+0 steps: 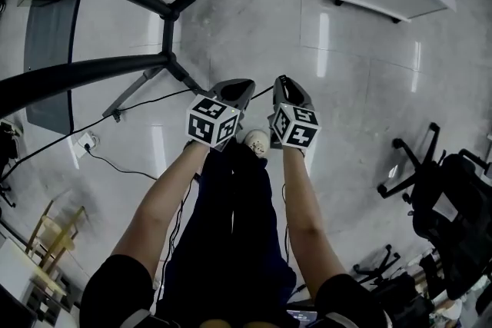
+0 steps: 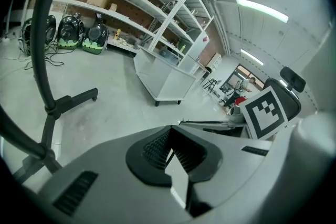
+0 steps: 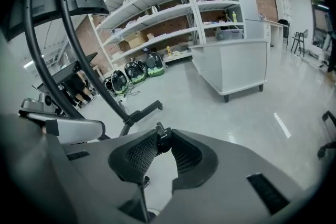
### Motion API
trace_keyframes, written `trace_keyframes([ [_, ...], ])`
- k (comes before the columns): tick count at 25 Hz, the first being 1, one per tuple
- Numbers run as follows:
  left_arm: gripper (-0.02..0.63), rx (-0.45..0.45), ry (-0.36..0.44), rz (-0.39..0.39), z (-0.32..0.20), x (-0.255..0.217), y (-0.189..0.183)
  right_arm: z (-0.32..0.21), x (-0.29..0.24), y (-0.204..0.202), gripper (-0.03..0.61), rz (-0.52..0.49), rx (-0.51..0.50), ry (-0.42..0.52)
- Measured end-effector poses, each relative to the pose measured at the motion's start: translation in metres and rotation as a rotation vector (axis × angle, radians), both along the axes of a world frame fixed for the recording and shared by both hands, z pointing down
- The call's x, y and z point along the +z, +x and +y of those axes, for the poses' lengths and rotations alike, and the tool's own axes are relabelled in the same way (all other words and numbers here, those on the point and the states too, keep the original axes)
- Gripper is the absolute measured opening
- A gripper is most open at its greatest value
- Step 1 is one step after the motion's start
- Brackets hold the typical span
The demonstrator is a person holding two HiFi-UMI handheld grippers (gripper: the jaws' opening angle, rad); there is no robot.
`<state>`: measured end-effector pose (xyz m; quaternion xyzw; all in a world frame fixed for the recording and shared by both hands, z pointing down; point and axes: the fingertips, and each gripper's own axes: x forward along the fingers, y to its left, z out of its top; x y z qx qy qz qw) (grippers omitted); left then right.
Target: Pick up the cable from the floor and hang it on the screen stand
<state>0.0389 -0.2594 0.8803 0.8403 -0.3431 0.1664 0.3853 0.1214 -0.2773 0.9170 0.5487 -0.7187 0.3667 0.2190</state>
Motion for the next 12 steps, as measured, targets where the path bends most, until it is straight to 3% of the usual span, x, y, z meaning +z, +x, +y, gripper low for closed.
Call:
trace_keyframes([
  [12,0.003,-0.022,0.010,0.012,0.005,-0.079,-0.003,0.016,-0.088,-0.021,0.098,-0.002,-0.034,0.009],
])
